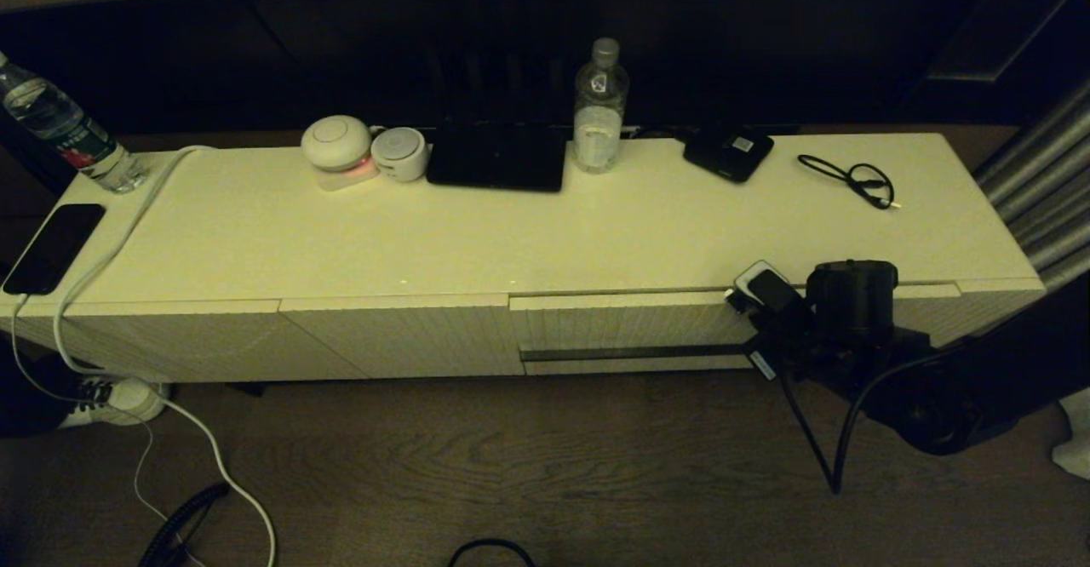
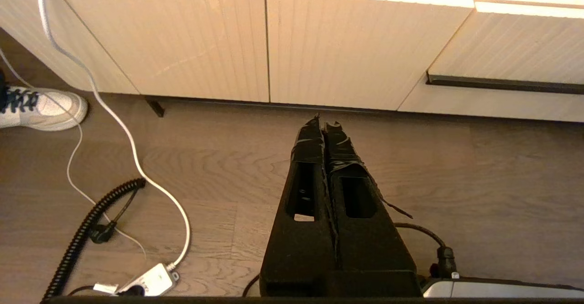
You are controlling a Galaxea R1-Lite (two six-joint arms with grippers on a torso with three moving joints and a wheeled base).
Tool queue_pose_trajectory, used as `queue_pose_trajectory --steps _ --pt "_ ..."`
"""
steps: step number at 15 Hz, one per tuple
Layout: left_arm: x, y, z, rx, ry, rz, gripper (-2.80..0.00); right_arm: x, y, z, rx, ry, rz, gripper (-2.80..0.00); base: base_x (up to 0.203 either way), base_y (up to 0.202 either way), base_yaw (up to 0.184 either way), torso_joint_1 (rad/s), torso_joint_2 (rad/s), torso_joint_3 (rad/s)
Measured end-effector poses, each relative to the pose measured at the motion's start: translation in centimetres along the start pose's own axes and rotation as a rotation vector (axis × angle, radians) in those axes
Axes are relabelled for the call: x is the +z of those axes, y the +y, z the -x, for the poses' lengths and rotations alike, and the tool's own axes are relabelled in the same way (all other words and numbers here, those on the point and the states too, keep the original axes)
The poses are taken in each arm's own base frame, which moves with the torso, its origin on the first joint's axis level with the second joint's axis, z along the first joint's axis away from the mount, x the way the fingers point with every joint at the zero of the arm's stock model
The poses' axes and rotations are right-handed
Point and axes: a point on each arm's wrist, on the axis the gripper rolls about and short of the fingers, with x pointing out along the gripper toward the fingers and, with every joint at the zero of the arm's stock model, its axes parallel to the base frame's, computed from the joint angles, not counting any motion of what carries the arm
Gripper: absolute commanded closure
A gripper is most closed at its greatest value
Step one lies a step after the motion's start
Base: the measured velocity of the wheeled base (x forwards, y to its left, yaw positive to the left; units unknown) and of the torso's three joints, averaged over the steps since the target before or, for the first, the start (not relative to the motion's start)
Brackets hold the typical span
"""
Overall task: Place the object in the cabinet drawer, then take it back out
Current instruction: Close the drawer
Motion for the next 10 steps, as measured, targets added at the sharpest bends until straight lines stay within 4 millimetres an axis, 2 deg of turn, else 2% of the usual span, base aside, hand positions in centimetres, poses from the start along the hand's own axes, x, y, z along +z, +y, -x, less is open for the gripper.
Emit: queue_pose_trajectory --steps 5,7,10 --pt "0.0 0.0 0.0 0.0 0.0 0.0 0.0 0.0 0.1 0.7 -0.005 -0.01 -0.001 0.0 0.0 0.0 0.0 0.0 0.0 0.0" --pt "0.0 0.0 0.0 0.0 0.0 0.0 0.0 -0.2 0.4 2.3 0.02 0.001 0.015 0.0 0.0 0.0 0.0 0.0 0.0 0.0" --pt "0.0 0.0 0.0 0.0 0.0 0.0 0.0 -1.1 1.2 6.0 0.083 0.03 0.076 0.0 0.0 0.0 0.0 0.0 0.0 0.0"
